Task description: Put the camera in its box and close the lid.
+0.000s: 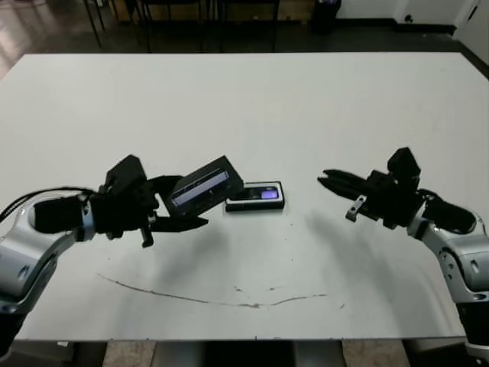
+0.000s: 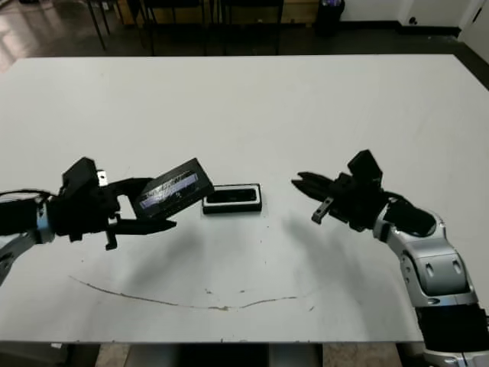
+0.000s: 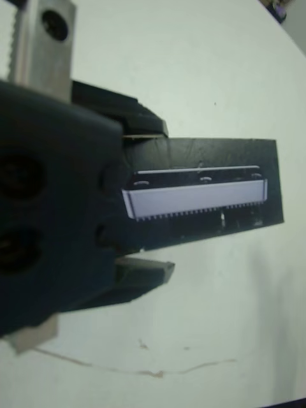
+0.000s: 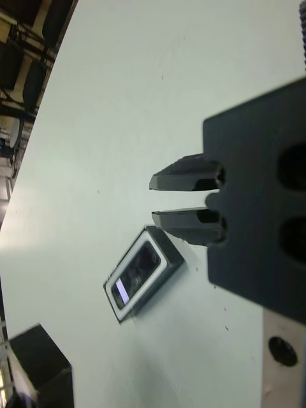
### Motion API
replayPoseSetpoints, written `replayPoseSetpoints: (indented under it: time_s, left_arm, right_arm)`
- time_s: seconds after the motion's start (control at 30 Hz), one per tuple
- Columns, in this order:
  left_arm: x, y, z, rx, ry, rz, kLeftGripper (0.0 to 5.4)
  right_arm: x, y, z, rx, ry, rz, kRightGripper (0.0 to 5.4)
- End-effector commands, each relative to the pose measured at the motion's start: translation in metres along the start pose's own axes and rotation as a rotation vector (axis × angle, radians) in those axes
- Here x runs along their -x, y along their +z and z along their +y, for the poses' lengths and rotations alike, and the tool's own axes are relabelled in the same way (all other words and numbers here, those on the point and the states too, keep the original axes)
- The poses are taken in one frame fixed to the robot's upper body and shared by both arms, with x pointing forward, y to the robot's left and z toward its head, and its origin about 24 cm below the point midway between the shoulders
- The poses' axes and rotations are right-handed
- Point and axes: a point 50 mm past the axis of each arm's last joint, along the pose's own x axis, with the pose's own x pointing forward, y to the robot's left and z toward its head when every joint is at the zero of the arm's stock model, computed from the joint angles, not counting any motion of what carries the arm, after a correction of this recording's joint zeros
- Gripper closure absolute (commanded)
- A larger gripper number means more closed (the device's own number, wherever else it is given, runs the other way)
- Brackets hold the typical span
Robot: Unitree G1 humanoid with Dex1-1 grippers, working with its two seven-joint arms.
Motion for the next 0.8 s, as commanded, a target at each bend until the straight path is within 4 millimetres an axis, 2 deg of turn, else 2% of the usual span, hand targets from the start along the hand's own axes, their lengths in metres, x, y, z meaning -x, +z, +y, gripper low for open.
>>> replayPoseSetpoints:
  time_s: [0.03, 0.33, 0.43, 0.7, 0.8]
  left_arm:
    - [-0.007, -0.003, 0.009, -0.012, -0.027, 0.031, 3.65]
    - [-0.024, -0.006, 0.039, -0.108, -0.046, 0.081, 3.65]
    - [-0.029, -0.007, 0.048, -0.083, -0.074, 0.108, 3.65]
    - [-0.044, -0.010, 0.060, -0.012, -0.182, 0.181, 3.65]
    - [-0.050, -0.008, 0.062, -0.036, -0.225, 0.224, 3.65]
  right_arm:
    - [0.002, -0.003, -0.003, 0.007, -0.017, 0.018, 5.40]
    - [0.004, -0.003, -0.003, -0.003, -0.025, 0.023, 5.40]
    - [0.004, -0.003, -0.003, -0.016, -0.026, 0.021, 5.40]
    - [0.007, -0.005, -0.005, -0.013, -0.024, 0.019, 5.40]
    - [0.008, -0.005, -0.005, -0.014, -0.022, 0.021, 5.40]
